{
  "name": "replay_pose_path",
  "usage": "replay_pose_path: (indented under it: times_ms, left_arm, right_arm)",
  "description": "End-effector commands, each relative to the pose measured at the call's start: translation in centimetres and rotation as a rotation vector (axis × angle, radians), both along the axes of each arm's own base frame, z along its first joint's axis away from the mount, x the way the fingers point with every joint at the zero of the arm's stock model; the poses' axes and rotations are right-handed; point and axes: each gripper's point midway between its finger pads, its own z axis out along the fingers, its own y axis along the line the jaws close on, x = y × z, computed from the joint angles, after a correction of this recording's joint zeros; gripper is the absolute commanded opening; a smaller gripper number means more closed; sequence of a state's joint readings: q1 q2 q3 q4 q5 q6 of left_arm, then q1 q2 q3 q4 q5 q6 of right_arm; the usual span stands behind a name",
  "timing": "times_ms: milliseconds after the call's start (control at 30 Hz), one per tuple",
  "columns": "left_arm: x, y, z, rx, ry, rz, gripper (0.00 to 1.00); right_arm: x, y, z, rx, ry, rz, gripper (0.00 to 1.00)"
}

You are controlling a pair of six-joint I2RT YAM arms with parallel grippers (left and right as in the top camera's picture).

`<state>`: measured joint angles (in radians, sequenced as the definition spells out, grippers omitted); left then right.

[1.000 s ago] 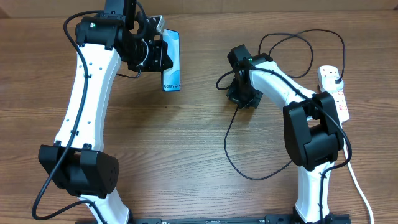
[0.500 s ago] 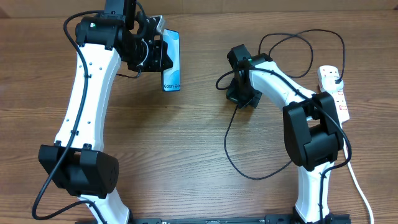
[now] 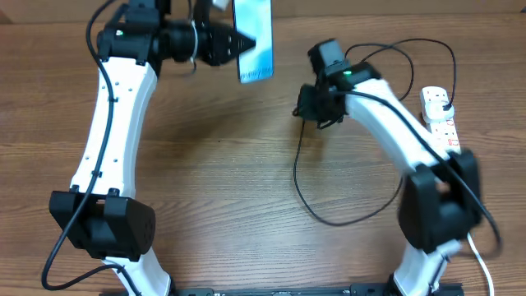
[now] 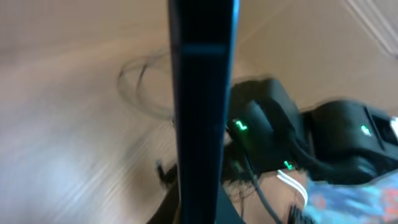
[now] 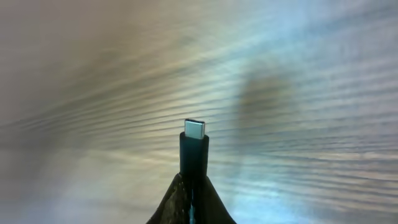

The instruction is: Plug charger to phone and switch on socket

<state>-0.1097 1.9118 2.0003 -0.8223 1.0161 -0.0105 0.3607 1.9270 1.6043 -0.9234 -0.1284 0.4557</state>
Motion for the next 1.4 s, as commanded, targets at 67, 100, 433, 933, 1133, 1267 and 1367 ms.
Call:
replay_pose_path:
  times_ms: [67, 100, 433, 933, 1133, 1267, 1367]
  left_arm:
    - [-0.4, 1.2, 6.7, -0.248, -0.041, -0.105, 0.04]
    - [-0.5, 1.3, 7.2, -0.258, -0.063, -0.118, 0.04]
    - [-1.1, 0.9, 7.2, -0.266, -0.052, -0.150, 0.04]
    - [-3.0, -1.3, 3.3, -0.161, 0.009, -0.169, 0.04]
    - [-4.0, -2.2, 2.7, -0.153, 0.047, -0.194, 0.04]
    - [-4.4, -2.5, 2.4, -0.150, 0.070, -0.203, 0.04]
    - [-4.7, -2.6, 2.7, -0.167, 0.073, -0.219, 0.04]
  right_arm:
    - [-2.6, 2.4, 10.6, 0.182, -0.208, 0.223, 0.04]
    - [-3.1, 2.5, 11.6, 0.192, -0.225, 0.231, 0.04]
    - [-8.5, 5.9, 17.9, 0.210, -0.383, 0.396, 0.04]
    - [-10.7, 7.6, 18.2, 0.133, -0.417, 0.434, 0.04]
    - [-10.5, 7.4, 18.3, 0.121, -0.425, 0.425, 0.04]
    - [-10.4, 7.3, 18.2, 0.113, -0.427, 0.420, 0.04]
    - [-10.4, 7.3, 18.1, 0.113, -0.424, 0.420, 0.04]
